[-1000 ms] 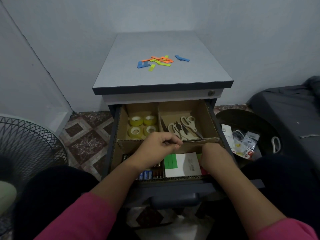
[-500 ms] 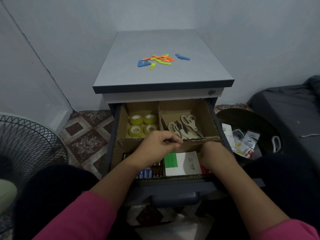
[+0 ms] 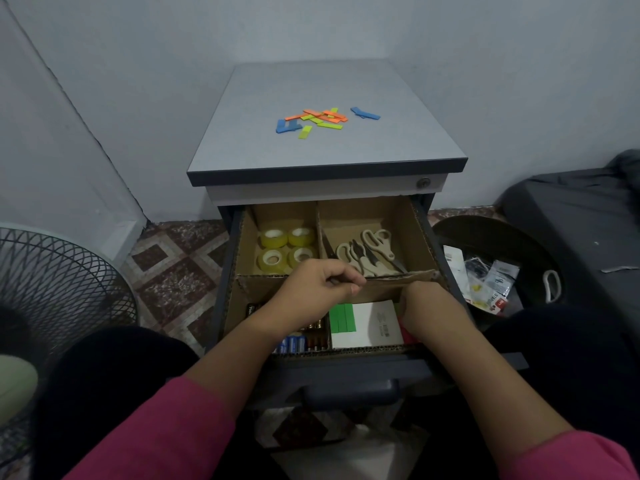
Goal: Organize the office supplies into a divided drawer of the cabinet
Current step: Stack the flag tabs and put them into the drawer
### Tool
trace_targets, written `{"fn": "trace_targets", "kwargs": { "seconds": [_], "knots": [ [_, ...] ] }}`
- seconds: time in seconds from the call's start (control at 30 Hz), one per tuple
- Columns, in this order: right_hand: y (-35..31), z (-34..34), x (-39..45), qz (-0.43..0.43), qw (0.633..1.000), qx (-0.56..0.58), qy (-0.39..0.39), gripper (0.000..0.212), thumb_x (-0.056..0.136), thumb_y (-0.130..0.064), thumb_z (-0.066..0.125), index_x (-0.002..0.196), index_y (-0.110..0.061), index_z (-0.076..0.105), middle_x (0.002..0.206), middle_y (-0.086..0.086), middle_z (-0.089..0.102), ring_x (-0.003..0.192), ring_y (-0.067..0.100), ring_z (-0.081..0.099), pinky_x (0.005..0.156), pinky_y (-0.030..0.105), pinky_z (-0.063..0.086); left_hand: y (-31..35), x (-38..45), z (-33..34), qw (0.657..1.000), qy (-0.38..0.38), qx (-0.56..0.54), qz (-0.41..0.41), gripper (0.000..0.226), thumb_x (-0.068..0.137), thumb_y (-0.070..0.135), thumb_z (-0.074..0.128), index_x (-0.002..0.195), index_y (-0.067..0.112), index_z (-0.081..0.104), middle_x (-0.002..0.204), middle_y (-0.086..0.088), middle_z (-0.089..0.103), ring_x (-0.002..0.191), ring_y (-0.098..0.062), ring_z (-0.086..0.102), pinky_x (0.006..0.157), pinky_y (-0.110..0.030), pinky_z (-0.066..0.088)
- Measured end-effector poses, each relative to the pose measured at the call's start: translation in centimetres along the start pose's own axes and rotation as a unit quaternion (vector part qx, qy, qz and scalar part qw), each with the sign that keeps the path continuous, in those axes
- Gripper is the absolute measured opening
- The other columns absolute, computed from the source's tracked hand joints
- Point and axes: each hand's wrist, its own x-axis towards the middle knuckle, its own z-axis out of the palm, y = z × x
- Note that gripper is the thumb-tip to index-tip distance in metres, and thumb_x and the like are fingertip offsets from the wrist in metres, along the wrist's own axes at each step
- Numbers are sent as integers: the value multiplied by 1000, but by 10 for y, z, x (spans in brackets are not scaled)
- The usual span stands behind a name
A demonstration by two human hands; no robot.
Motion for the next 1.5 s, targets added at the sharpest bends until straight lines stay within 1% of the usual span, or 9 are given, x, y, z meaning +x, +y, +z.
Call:
{"fn": "trace_targets", "kwargs": {
  "seconds": [0.2, 0.37, 0.53, 0.8, 0.97, 1.07, 1.13, 1.4, 1.5],
  "knots": [
    [-1, -12, -6, -6, 1000, 6, -11, 11, 87, -16, 53, 78, -15, 60, 82, 4, 60, 87, 25, 63, 76, 33, 53, 1, 0, -1, 1000, -3, 0, 0, 14, 87, 10, 66, 96, 19, 73, 90, 13, 68, 76, 11, 60, 71, -7, 48],
    [6, -30, -19, -25, 999, 24, 30, 17, 83, -11, 56, 72, -22, 63, 81, -1, 63, 79, 17, 61, 71, 34, 55, 0, 0, -1, 1000, 0, 3, 2, 14, 88, 11, 66, 96, 20, 73, 89, 14, 68, 74, 12, 59, 69, -7, 47],
    [7, -35, -24, -43, 995, 84, 23, 13, 83, -14, 61, 76, -24, 66, 81, -8, 62, 77, 9, 58, 68, 29, 53, 1, 0, 0, 1000, 2, -2, -6, 14, 87, 10, 67, 95, 20, 73, 92, 9, 70, 83, 1, 63, 75, -11, 51],
    [-12, -17, -14, -51, 997, 56, -19, 19, 84, -20, 63, 66, -28, 63, 77, -3, 68, 71, 16, 65, 69, 31, 55, 1, 0, 0, 1000, 4, 6, -11, 14, 87, 12, 67, 94, 22, 73, 93, 3, 72, 80, -7, 63, 77, -18, 52],
    [-12, -18, -10, -72, 997, 32, -27, 14, 87, -23, 62, 92, -35, 67, 107, -3, 65, 96, 19, 63, 83, 32, 53, 2, -1, 0, 1000, 3, 7, -13, 15, 87, 12, 67, 92, 25, 73, 94, 5, 71, 92, -17, 66, 83, -26, 55],
    [-11, -14, -12, -85, 996, 8, -27, 11, 80, -26, 70, 82, -35, 64, 99, -6, 66, 88, 16, 63, 77, 30, 53, 2, -1, 0, 1000, 4, 16, -12, 16, 87, 13, 67, 91, 27, 72, 94, 3, 72, 94, -22, 65, 86, -32, 55],
    [-13, -9, -13, -100, 994, -16, -33, 11, 77, -28, 72, 86, -33, 67, 98, -6, 66, 89, 17, 63, 75, 30, 53, 3, -1, 0, 1000, 4, 15, -13, 16, 87, 13, 67, 90, 27, 72, 93, 3, 71, 94, -21, 65, 86, -32, 55],
    [-20, -1, -2, -121, 992, -26, 0, 21, 84, -24, 62, 99, -36, 70, 103, -3, 65, 93, 19, 62, 75, 29, 51, 3, 0, -1, 1000, 0, 0, -4, 15, 87, 9, 66, 92, 22, 73, 90, 6, 70, 87, -10, 64, 79, -19, 53],
    [-16, -1, -1, -112, 993, -26, 13, 22, 80, -26, 67, 100, -33, 71, 100, -2, 65, 93, 20, 62, 73, 28, 50, 5, -3, -4, 1000, -8, 1, 15, 23, 88, 0, 59, 89, 20, 70, 93, 6, 68, 90, -7, 64, 81, -18, 52]
  ]
}}
